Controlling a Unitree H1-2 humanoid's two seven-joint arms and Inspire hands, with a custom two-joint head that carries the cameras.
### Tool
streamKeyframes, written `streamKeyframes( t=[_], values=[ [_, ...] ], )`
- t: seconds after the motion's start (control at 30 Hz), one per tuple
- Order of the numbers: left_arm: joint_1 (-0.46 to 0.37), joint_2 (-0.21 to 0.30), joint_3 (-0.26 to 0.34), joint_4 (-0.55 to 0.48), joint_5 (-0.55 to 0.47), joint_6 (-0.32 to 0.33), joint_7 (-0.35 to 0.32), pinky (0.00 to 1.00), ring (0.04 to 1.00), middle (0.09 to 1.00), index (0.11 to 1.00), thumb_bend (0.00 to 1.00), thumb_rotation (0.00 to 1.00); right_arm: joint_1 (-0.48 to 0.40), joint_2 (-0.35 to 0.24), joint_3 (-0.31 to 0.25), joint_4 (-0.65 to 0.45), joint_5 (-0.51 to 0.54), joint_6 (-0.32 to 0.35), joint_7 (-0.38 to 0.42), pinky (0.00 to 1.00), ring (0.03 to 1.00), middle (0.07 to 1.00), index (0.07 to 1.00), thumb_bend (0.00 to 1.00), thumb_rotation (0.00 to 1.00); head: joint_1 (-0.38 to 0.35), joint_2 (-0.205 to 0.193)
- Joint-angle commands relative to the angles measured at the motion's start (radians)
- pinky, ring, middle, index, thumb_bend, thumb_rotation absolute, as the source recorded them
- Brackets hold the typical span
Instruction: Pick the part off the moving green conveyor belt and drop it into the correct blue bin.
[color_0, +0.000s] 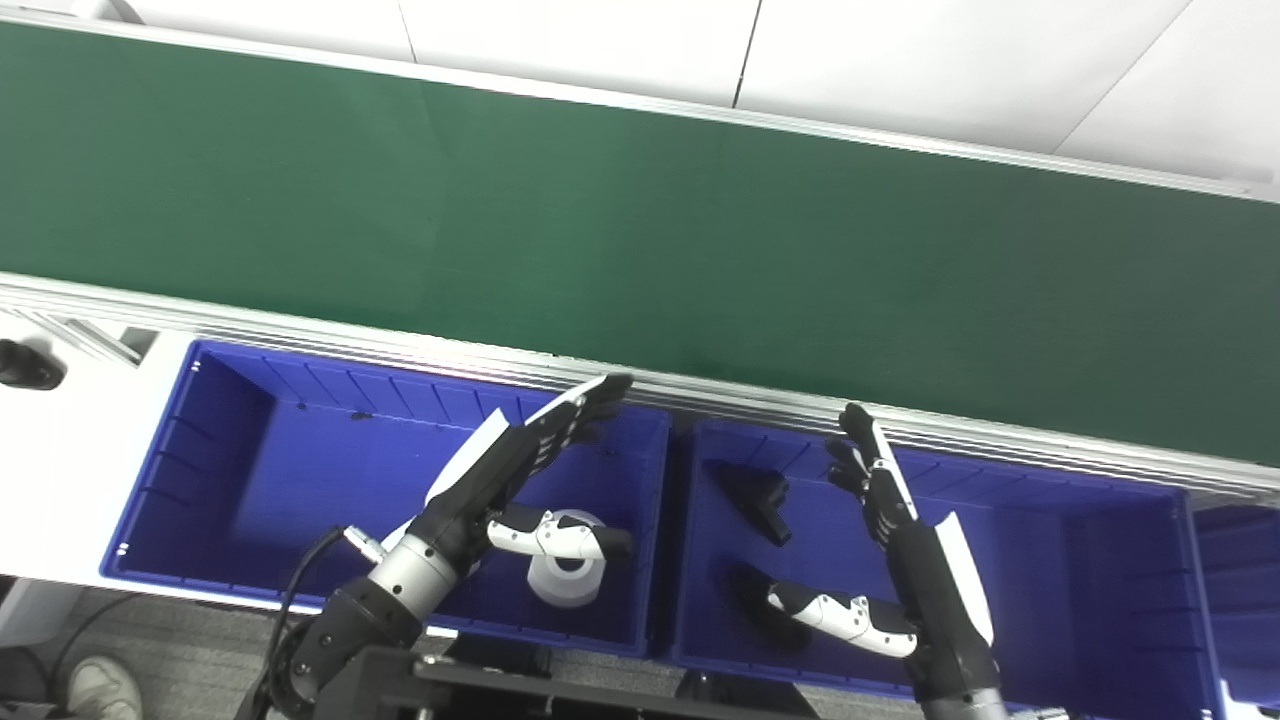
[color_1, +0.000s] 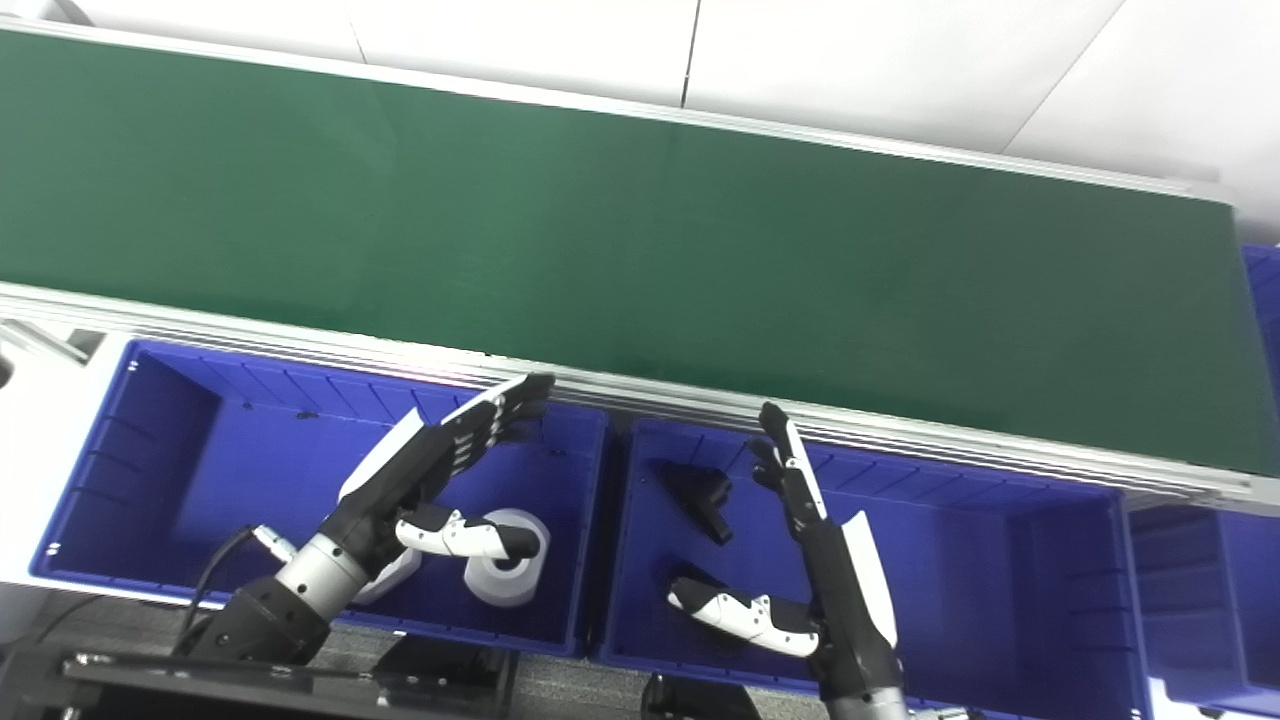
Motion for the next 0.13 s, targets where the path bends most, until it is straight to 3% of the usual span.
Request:
streamKeyframes(
  t=[0.0, 0.1],
  values=[
    [0.01, 0.004, 0.002, 0.002, -0.025, -0.089, 0.025, 0.86, 0.91, 0.929, 0.904, 0.9, 0.37, 0.017, 0.018, 0.0, -0.034, -0.008, 0.01, -0.011, 0.9, 0.94, 0.974, 0.983, 0.88, 0.49, -0.006, 0.0],
    [0.016, 0.013, 0.002, 0.005, -0.018, -0.103, 0.037, 0.88, 0.921, 0.935, 0.907, 0.88, 0.34, 0.024, 0.037, -0.003, -0.035, -0.02, 0.011, -0.023, 0.88, 0.929, 0.965, 0.972, 0.89, 0.49, -0.022, -0.002]
  ],
)
